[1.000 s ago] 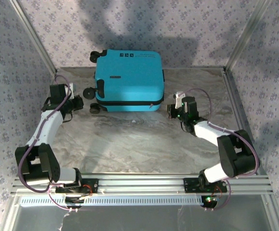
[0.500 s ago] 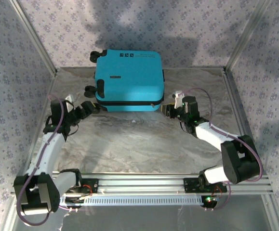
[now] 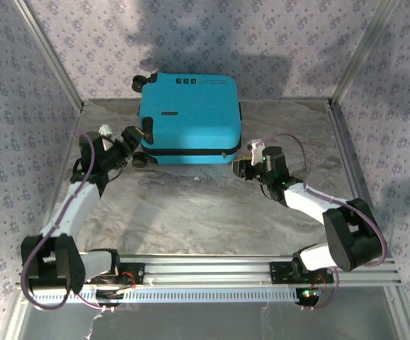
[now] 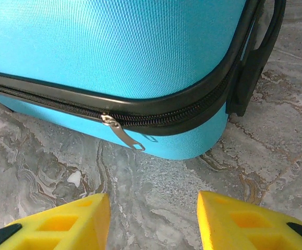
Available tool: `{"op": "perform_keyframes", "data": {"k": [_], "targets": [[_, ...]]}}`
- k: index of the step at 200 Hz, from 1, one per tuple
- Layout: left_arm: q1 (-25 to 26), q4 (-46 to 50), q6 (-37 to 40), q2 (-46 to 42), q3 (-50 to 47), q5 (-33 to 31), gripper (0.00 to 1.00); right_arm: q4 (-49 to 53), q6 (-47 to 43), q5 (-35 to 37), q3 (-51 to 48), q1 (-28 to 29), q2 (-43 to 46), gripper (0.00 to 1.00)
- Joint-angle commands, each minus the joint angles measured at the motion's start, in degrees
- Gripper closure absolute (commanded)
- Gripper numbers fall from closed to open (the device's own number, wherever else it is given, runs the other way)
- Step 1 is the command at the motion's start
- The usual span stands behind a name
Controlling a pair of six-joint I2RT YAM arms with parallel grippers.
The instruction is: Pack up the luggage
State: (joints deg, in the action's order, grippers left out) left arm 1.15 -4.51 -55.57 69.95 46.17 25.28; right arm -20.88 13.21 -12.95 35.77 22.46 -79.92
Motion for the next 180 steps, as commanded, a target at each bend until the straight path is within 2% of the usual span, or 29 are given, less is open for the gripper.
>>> {"op": "perform_keyframes", "data": {"k": [1,15,34,67,83,131,149,180], "targets": [[-0.02,-2.58,0.16,4.03,6.12,-0.03,0.12,-0.91,0.88,-0.32,-1.36,0.73,0.44,0.51],[-0.12,-1.62,0.93,7.20,9.10,-0.10,0.15,-1.00,0.89,-0.27,-1.97,1.04,0.84,0.51],[-0.24,-0.19,1.99,10.36,11.72,0.21,0.25,-0.91,0.76,-0.13,-2.52,1.67,1.21,0.51],[-0.35,0.02,2.81,11.25,11.65,-0.47,0.34,-1.05,-0.01,0.24,-2.90,2.95,0.93,0.51],[-0.33,0.22,3.18,11.26,11.57,-0.92,0.43,-1.60,-0.34,0.14,-2.99,3.51,0.82,0.51],[-0.28,0.65,4.61,13.64,13.32,-1.13,0.77,-5.55,-0.65,-1.07,-3.10,4.35,-1.08,0.52],[-0.30,-0.91,3.37,13.85,12.92,0.58,0.86,-5.75,-0.30,-2.22,-1.89,4.01,-2.27,0.52],[-0.36,-1.86,1.65,12.26,11.67,1.61,0.94,-5.79,1.77,-4.64,0.73,3.03,-5.05,0.51]]}}
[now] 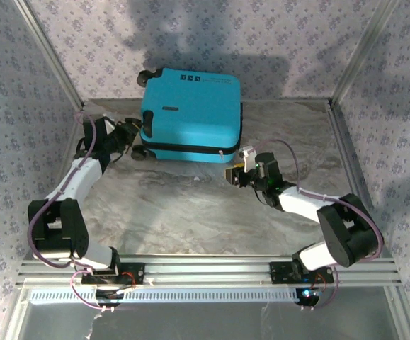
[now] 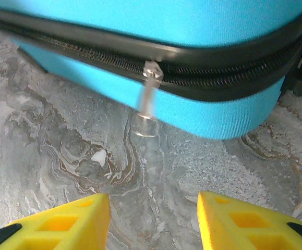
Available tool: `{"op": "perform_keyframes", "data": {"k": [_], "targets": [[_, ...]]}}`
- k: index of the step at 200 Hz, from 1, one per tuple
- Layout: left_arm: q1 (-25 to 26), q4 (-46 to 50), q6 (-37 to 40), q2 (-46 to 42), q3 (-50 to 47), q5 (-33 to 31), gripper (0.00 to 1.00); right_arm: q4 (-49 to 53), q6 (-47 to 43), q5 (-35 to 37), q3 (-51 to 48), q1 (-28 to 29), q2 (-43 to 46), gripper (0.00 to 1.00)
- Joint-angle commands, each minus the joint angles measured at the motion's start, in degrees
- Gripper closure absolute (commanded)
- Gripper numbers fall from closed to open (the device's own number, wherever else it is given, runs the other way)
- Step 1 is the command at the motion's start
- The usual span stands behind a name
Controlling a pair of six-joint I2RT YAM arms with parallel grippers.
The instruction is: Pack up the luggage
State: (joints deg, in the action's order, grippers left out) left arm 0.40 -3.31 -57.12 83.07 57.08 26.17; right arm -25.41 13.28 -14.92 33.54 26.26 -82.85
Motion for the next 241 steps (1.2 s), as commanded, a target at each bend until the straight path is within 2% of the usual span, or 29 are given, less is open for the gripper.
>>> {"op": "perform_keyframes", "data": {"k": [1,12,25,130,141,151,159,167,187,241], "targets": [[0.39,-2.99,3.22,-0.96,0.72,0.68,0.95,-1.29,1.81,-2.71,3.04,-0.82,-2.18,0.51],[0.52,-2.82,3.01,-1.64,0.05,0.29,1.00,-2.08,3.30,-2.86,3.37,-1.23,-2.96,0.47],[0.73,-3.72,2.38,-2.58,-1.43,0.28,1.00,-3.20,5.00,-2.26,3.35,-1.48,-3.61,0.44],[0.74,-3.27,2.37,-5.33,-3.52,0.53,1.00,-8.22,13.20,-3.69,4.51,-2.00,-6.04,0.43],[0.71,-2.27,2.36,-5.00,-2.66,1.05,0.87,-8.70,13.76,-4.18,4.43,-1.93,-6.25,0.43],[0.66,-0.61,2.32,-4.65,-1.66,1.27,0.66,-8.86,14.03,-4.31,4.39,-1.84,-6.29,0.43],[0.68,0.26,2.44,-4.57,-0.94,1.18,0.43,-8.91,14.06,-4.33,4.26,-1.90,-6.30,0.43],[0.64,0.96,2.46,-4.46,-0.34,0.91,0.33,-8.88,14.06,-4.24,4.08,-1.76,-6.35,0.43],[0.27,1.84,2.88,-4.05,1.10,0.51,0.27,-8.69,13.70,-4.16,3.71,-1.75,-5.95,0.43],[-1.85,6.38,5.17,0.96,8.83,-0.34,0.23,-8.03,12.83,-3.82,1.91,-1.64,-4.07,0.43]]}}
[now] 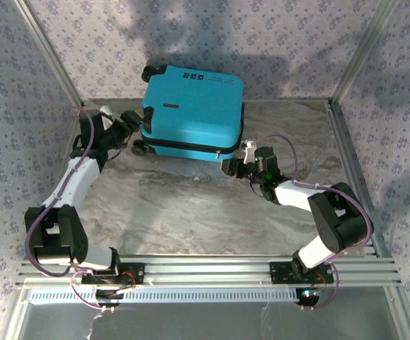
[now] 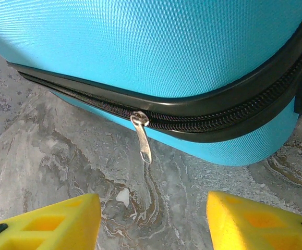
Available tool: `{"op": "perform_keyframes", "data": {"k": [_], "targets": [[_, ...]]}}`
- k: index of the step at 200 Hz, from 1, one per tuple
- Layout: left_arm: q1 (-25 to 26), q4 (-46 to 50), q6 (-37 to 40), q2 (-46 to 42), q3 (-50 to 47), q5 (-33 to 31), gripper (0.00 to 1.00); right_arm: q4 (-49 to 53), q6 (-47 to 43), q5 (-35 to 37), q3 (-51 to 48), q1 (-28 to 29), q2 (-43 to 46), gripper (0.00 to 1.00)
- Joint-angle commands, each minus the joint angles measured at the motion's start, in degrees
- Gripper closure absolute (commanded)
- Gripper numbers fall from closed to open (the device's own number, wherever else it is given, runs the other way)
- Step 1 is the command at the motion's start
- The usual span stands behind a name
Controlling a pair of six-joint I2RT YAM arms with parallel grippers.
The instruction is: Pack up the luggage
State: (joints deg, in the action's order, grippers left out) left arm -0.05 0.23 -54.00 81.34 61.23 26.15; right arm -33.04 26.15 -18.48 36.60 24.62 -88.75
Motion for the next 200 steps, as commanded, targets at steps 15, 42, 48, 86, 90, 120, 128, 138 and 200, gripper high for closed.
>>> {"op": "perform_keyframes", "data": {"k": [15,42,48,86,90,120,128,138,200], "targets": [[-2.08,3.45,2.19,5.72,6.90,0.59,0.23,0.08,-0.35,-0.08,-1.68,0.23,2.73,0.43],[-2.67,1.38,0.56,11.20,8.62,4.04,0.25,1.07,-1.06,0.56,-2.45,0.45,4.30,0.43],[-2.67,0.56,0.12,12.26,8.79,4.86,0.26,1.26,-1.19,0.76,-2.62,0.44,4.63,0.43],[-2.74,-2.62,-1.89,16.83,9.81,7.06,0.28,2.70,-1.98,1.69,-3.62,0.55,6.94,0.42],[-2.64,-2.69,-1.90,17.04,10.06,7.18,0.28,2.90,-2.09,1.79,-3.68,0.57,7.20,0.43],[-2.43,-2.60,-1.99,18.10,11.34,6.94,0.31,3.72,-2.51,2.32,-4.15,0.53,8.20,0.42],[-2.44,-2.60,-1.90,18.20,11.66,6.89,0.33,3.69,-2.60,2.37,-4.17,0.56,8.33,0.43],[-2.46,-2.30,-1.73,18.32,12.08,6.72,0.37,3.73,-2.54,2.41,-4.26,0.65,8.33,0.43],[-2.51,-0.23,-1.55,21.03,16.11,6.42,0.64,3.70,-2.86,2.48,-4.61,1.57,8.35,0.43]]}}
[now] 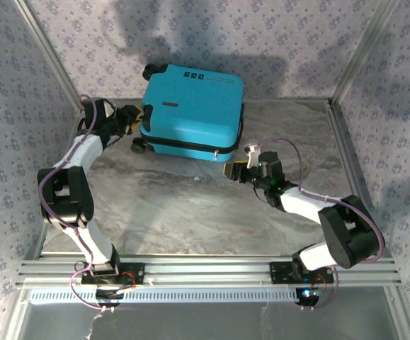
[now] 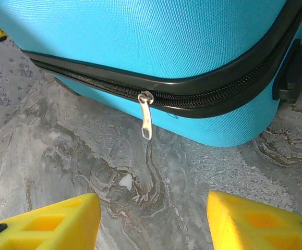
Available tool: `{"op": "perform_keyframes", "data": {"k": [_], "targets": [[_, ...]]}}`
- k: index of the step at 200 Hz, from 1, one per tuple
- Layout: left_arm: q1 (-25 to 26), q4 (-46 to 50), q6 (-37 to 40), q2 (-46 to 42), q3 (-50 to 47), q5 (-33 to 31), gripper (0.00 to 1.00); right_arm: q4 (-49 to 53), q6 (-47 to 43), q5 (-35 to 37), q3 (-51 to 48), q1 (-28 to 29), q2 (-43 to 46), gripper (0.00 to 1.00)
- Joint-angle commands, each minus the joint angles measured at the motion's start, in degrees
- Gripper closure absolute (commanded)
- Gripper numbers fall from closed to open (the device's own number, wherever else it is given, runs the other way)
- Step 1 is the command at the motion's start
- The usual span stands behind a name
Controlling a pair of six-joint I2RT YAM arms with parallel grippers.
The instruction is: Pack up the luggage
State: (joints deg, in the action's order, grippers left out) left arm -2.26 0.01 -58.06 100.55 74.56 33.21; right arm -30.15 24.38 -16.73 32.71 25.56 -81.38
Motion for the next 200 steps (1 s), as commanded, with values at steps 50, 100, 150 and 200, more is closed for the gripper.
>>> {"op": "perform_keyframes", "data": {"k": [50,100,150,200], "targets": [[0.01,-1.68,2.78,-1.25,-1.32,-0.69,0.88,0.97,-1.65,1.11,-1.74,1.06,1.91,0.43],[2.16,-5.87,1.84,-12.39,-14.15,-3.58,0.92,2.05,-2.16,1.70,-3.15,1.66,3.69,0.42],[4.61,-4.99,2.44,-23.65,-23.33,-9.26,0.92,2.38,-1.43,3.63,-0.68,2.40,0.66,0.41],[6.13,-2.04,3.99,-27.94,-24.36,-12.03,0.91,0.66,1.66,5.02,5.52,2.31,-8.09,0.43]]}}
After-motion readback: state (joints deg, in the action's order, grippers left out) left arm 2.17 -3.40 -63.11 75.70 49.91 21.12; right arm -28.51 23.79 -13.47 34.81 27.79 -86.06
